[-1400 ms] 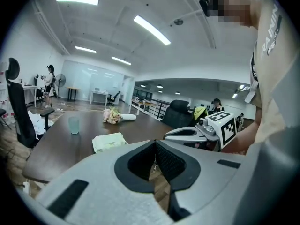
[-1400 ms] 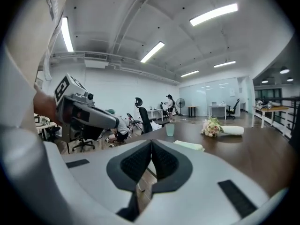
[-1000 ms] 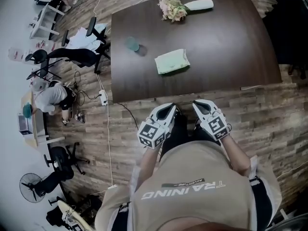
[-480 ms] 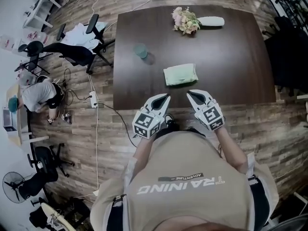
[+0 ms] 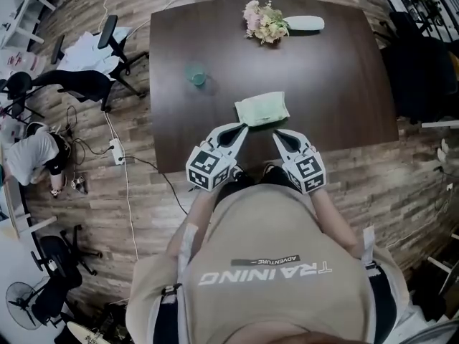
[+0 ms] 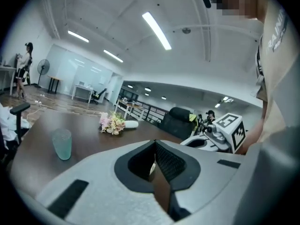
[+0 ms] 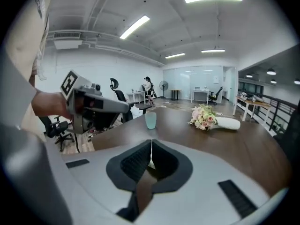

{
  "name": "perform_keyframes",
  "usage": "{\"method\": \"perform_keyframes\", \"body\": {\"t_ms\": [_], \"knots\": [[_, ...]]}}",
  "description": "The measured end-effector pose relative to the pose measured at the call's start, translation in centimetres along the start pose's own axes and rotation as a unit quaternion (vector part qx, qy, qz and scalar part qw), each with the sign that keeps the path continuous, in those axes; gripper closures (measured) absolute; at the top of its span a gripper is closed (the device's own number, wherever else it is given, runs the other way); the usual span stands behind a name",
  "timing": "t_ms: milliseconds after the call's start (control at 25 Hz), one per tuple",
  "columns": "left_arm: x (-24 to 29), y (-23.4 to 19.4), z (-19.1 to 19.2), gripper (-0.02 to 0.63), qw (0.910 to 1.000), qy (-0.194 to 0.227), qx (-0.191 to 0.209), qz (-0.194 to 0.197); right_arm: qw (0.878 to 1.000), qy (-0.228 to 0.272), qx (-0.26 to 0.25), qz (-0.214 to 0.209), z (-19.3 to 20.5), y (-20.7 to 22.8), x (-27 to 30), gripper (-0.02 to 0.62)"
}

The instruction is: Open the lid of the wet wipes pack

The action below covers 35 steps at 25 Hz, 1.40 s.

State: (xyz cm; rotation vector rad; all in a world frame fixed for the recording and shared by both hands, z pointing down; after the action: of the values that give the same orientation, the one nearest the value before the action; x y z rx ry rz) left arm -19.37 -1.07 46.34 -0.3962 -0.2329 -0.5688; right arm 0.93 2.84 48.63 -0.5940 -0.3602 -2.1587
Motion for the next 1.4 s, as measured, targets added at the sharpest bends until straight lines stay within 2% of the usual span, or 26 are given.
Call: {"method": "perform_keyframes", "body": {"t_ms": [80,160,360,560,800,1000,1080,1200,1320,1400], "knots": [[0.5,-0.6,-0.3,0.597,0.9999,0.01,-0.012,0.005,0.999,-0.025,-0.033,0.005,0.0,0.4,0.4,0.581],[1.2,-1.0,0.0,0.597,0.9997,0.003,-0.02,0.009,0.998,-0.04,-0.053,0.001,-0.4,0.8,0.9,0.581],[3.1,-1.0,-0.3,0.597,0.9993,-0.021,-0.024,0.019,0.998,-0.052,-0.037,-0.013,-0.4,3.4,2.2,0.581],[4.9,-2.2,-0.8,0.597,0.9986,-0.051,-0.013,-0.01,0.997,-0.064,-0.033,-0.037,0.3,6.2,4.8,0.581],[7.7,-4.2,-0.2,0.597,0.9952,-0.087,0.006,-0.045,0.989,-0.09,-0.091,-0.079,0.7,7.9,8.6,0.58],[10.9,-5.2,2.1,0.597,0.9909,-0.122,0.004,-0.058,0.977,-0.097,-0.143,-0.126,1.9,9.0,10.4,0.58],[11.7,-5.5,3.6,0.597,0.9887,-0.135,-0.014,-0.062,0.974,-0.099,-0.145,-0.141,2.3,9.2,11.0,0.58],[12.1,-5.9,6.1,0.597,0.9825,-0.166,-0.051,-0.068,0.971,-0.104,-0.157,-0.148,2.6,8.9,11.0,0.581],[12.5,-6.6,7.9,0.597,0.975,-0.203,-0.054,-0.072,0.964,-0.113,-0.189,-0.151,2.9,8.5,11.0,0.58],[12.7,-6.9,8.3,0.597,0.9736,-0.209,-0.053,-0.075,0.96,-0.118,-0.199,-0.155,3.1,8.5,11.1,0.58]]}}
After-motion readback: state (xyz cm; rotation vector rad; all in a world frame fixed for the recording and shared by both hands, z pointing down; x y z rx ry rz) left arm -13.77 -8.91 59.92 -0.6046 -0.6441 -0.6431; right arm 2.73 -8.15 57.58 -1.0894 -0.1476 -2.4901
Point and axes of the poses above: the fingertips, and each gripper's own axes: x forward along the fingers, y to its right, z out of its underside, the point moved 9 cm from there along -x, backward along the fingers, and after that the axes turned 3 degrees about -y, right-handed, at the moved point
